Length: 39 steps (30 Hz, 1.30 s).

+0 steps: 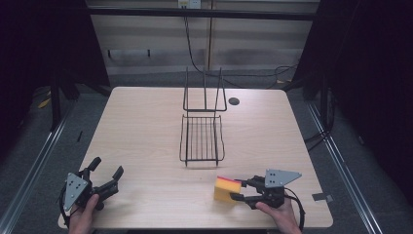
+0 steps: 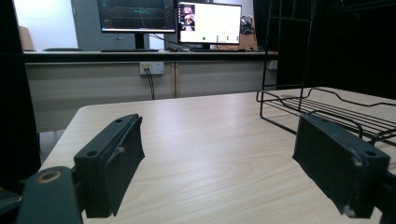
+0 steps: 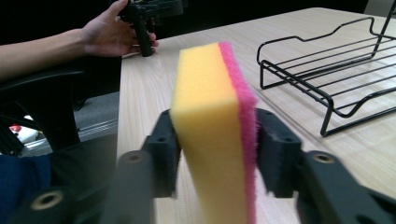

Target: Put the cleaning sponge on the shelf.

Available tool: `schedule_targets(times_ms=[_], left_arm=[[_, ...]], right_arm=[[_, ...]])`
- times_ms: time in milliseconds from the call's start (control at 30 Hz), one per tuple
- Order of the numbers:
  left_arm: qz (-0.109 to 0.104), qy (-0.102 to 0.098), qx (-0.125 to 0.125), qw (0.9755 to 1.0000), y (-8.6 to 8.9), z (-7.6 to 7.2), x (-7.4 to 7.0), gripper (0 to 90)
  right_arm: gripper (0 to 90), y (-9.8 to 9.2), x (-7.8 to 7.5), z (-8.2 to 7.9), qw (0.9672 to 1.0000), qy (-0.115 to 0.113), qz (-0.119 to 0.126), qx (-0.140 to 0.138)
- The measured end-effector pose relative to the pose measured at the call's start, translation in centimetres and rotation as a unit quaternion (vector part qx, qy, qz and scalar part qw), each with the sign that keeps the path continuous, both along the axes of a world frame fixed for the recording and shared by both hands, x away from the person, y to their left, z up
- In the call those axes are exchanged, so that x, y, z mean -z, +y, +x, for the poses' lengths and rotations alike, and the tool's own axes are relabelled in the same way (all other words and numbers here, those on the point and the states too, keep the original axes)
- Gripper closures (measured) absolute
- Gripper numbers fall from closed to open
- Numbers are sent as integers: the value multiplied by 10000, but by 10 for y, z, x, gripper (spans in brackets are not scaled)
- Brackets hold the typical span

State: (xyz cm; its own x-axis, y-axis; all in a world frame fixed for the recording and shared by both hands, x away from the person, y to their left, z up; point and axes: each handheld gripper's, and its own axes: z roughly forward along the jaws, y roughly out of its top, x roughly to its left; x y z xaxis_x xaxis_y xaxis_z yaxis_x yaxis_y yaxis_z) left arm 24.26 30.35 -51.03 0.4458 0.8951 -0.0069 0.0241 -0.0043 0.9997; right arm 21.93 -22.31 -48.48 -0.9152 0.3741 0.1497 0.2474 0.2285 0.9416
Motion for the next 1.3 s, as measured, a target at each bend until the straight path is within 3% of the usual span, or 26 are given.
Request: schedule_targets(times_ms=[733, 1000, 1300], left_arm=[[-18, 5, 4, 10000, 0, 0, 0, 156], [-4, -1, -1, 10000, 0, 0, 0, 156], [-18, 4, -10, 10000, 0, 0, 0, 156]], right_arm=[[605, -2, -4, -2, 9998, -130, 144, 103], [605, -3, -8, -2, 9997, -182, 95, 94], [604, 0, -14, 5, 9998, -190, 104, 39]])
